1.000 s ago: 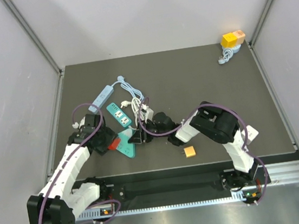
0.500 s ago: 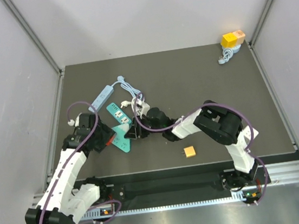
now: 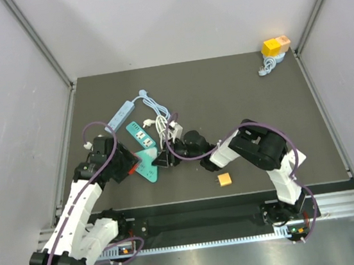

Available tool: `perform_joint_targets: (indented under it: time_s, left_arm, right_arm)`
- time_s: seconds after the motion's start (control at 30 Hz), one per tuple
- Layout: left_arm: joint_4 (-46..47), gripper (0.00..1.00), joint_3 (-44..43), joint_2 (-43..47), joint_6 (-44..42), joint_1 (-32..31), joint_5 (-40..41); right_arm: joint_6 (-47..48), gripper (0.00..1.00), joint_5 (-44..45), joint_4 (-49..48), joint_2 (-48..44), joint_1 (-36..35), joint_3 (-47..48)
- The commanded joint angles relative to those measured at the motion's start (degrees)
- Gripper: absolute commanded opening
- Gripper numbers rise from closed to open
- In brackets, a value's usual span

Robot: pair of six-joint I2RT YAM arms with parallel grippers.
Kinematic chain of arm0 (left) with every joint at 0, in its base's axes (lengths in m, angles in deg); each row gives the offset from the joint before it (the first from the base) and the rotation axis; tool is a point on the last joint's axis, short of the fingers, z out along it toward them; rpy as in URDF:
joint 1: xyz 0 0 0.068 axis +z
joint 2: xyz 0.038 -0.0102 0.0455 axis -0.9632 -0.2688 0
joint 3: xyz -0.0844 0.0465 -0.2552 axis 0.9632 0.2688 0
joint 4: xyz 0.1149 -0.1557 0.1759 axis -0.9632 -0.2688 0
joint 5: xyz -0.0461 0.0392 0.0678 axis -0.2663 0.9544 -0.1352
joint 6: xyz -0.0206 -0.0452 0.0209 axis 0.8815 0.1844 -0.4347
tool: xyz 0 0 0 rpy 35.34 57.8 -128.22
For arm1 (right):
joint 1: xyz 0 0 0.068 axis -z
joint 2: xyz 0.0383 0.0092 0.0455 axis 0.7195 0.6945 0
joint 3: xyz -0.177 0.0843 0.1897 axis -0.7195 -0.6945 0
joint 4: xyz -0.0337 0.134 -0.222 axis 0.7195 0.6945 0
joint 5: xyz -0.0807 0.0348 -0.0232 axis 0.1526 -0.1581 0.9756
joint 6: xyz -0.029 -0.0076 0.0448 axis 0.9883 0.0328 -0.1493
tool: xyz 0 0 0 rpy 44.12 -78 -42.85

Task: Pull the plug off the socket

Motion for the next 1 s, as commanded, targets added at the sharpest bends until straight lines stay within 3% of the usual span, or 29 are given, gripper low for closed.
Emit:
perform_joint_targets:
  time_s: [0.0,0.27,0.37,0.53,0.67,0.73,0.97]
  left_arm:
    - [1.29,0.00,-1.24,2.14,-2.18,-1.11,-6.96]
    - [2.17,0.00,0.61,3.02,-1.91,-1.11,-9.86]
    - [2.34,0.00,0.96,3.19,-1.65,-1.11,-10.56]
    - [1.99,0.00,0.87,3.81,-1.39,-1.11,-11.35]
    - [0.85,0.00,0.79,4.51,-1.38,-1.11,-11.09]
    - [0.24,0.00,0.70,5.04,-1.82,-1.11,-9.95]
    - [-0.82,0.00,-1.49,6.62,-4.37,-1.11,-7.66]
  right_arm:
    - [1.42,0.42,-5.58,-5.73,2.39,-0.16,-0.44]
    - [-1.84,0.57,-9.54,-13.12,5.65,0.01,0.79]
    - [-1.66,0.56,-9.37,-12.51,5.91,0.01,1.23]
    - [-3.24,0.42,-9.10,-11.81,8.02,-0.07,3.42]
    - [-5.61,0.07,-7.97,-10.49,9.25,-0.07,4.74]
    - [-5.97,0.00,-5.52,-5.78,9.34,0.01,5.36]
    - [-6.93,0.00,1.18,11.56,8.81,-0.34,8.77]
